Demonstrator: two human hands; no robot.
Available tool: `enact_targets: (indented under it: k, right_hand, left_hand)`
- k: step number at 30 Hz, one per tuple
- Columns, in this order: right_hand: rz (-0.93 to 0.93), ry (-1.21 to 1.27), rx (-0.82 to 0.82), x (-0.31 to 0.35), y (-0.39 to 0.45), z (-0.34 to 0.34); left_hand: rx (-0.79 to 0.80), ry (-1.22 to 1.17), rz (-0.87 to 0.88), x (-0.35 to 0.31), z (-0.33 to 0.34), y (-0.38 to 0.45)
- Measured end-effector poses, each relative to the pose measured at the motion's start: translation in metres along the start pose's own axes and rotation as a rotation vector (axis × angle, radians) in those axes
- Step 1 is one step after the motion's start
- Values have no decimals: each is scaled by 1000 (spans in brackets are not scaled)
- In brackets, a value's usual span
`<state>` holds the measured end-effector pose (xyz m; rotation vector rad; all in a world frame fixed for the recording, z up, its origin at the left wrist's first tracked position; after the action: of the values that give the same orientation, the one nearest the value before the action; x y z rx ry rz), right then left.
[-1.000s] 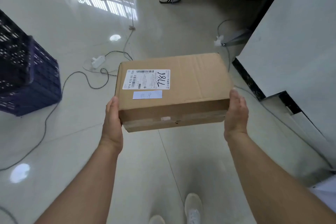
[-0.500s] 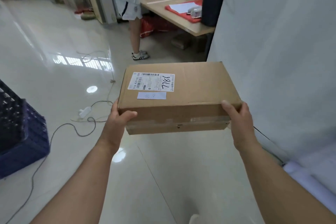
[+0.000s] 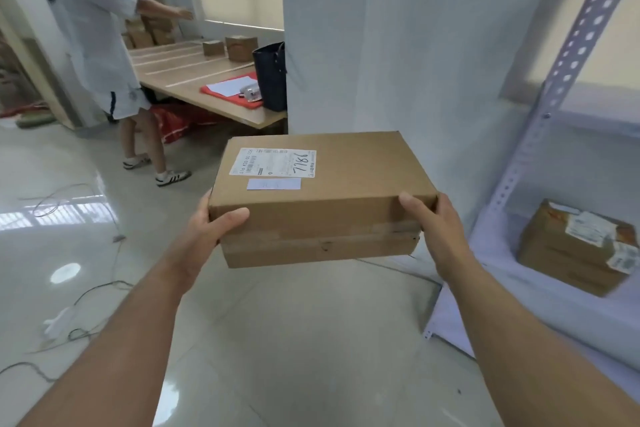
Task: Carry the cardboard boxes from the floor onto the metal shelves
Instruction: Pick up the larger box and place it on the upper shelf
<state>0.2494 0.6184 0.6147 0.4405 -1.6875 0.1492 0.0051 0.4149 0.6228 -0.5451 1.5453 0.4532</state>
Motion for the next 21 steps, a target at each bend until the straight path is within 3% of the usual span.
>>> enact_targets:
  k: [15,21]
  right_hand:
    - [-12,-112,-353,53,-27,-173]
    - [-42,-178,-465,61,-27,-234]
  left_hand:
    - [359,99,71,-73,152,37]
    - [431,128,111,-97,216,48]
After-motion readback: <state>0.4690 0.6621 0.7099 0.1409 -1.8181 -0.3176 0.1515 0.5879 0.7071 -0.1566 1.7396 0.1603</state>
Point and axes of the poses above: each hand's wrist, its own y-axis towards the middle knuckle, its own z-axis out of the palm, x = y × z, the point moved 1 cm from there along y, towards the middle knuckle, and after that the axes turned 5 degrees about -z, right-handed, at the moved point
